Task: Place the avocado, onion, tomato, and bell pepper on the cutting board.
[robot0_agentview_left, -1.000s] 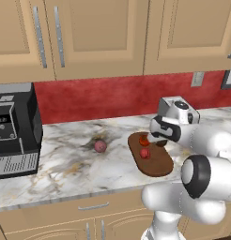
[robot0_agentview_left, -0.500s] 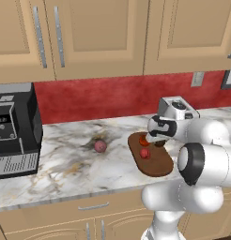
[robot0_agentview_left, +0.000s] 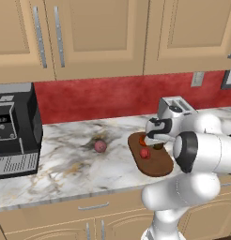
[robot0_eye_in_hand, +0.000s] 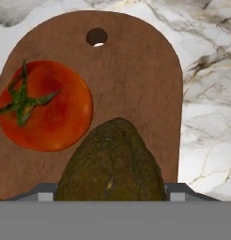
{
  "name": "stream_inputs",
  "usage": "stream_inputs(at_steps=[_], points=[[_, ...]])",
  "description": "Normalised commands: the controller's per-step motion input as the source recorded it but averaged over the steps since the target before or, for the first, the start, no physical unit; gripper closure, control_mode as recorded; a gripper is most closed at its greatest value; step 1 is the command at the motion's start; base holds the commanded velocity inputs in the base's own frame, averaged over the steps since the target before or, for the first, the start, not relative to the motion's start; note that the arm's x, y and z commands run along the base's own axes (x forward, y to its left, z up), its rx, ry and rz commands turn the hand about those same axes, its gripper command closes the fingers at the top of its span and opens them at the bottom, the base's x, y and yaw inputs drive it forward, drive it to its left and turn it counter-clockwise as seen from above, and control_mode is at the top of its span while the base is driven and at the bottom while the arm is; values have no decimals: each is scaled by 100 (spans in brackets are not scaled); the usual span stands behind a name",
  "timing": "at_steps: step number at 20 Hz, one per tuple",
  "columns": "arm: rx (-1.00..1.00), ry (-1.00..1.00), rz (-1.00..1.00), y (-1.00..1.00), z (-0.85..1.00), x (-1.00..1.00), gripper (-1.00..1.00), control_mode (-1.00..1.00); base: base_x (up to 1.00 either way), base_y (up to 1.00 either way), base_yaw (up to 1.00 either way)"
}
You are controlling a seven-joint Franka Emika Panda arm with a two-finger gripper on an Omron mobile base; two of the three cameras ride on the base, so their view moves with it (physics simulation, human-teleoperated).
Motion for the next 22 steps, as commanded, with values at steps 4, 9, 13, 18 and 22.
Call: stream_inputs(at_steps=[4, 9, 13, 18, 22], points=[[0, 0, 0, 0, -14, 2, 100, -100, 0, 0, 0], [0, 0, 0, 0, -16, 0, 100, -100, 0, 0, 0], [0, 0, 0, 0, -15, 0, -100, -100, 0, 0, 0], [0, -1, 0, 0, 0, -11, -100, -100, 0, 0, 0], [0, -3, 1, 0, 6, -18, -100, -100, 0, 0, 0]])
